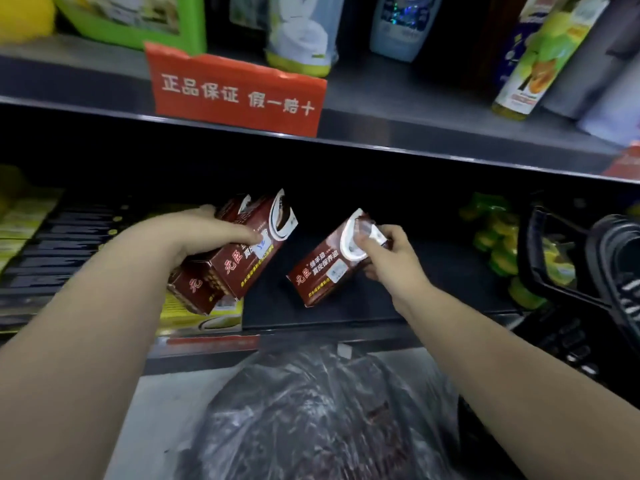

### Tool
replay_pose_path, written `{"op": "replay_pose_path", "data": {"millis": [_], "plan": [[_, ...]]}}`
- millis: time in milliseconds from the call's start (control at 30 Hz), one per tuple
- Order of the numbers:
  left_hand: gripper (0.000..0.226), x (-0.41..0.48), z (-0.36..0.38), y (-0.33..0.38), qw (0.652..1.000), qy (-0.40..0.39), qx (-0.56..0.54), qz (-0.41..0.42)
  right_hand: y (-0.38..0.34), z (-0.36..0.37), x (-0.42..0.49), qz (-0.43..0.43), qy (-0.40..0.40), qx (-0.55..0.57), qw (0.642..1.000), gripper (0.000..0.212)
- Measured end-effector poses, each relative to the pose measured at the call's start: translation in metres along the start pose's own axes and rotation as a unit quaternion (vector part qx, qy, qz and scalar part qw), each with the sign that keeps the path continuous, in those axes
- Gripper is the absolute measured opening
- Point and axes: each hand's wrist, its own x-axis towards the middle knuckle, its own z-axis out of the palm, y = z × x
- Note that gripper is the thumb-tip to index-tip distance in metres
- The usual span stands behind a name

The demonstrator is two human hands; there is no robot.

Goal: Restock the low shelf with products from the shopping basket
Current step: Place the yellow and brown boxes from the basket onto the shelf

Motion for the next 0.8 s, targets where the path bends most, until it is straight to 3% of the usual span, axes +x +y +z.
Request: {"op": "replay_pose_path", "data": {"millis": [167,267,367,467,633,800], "plan": [[0.074,-0.016,-0.035,-0.025,0.998,0.063,-0.016,-0.023,0.029,0.028,0.021,0.064,-0.161,0.029,0.984,0.026],[0.080,-0.030,-0.045,-0.033,0.997,0.066,0.001,-0.042,0.042,0.014,0.036,0.060,-0.222,-0.097,0.968,0.030],[0.088,-0.037,-0.049,-0.033,0.997,0.063,0.000,-0.039,0.047,0.000,0.045,-0.002,-0.310,-0.288,0.906,0.046],[0.081,-0.036,-0.044,-0.026,0.997,0.066,-0.007,-0.033,0.051,0.002,0.047,-0.060,-0.319,-0.338,0.883,0.046],[0.080,-0.027,-0.024,-0.012,0.998,0.048,-0.010,-0.027,0.049,0.004,0.042,-0.075,-0.338,-0.380,0.858,0.049],[0.065,-0.026,-0.013,-0.012,0.999,0.021,0.001,-0.026,0.049,0.007,0.038,-0.104,-0.354,-0.382,0.847,0.048]]}}
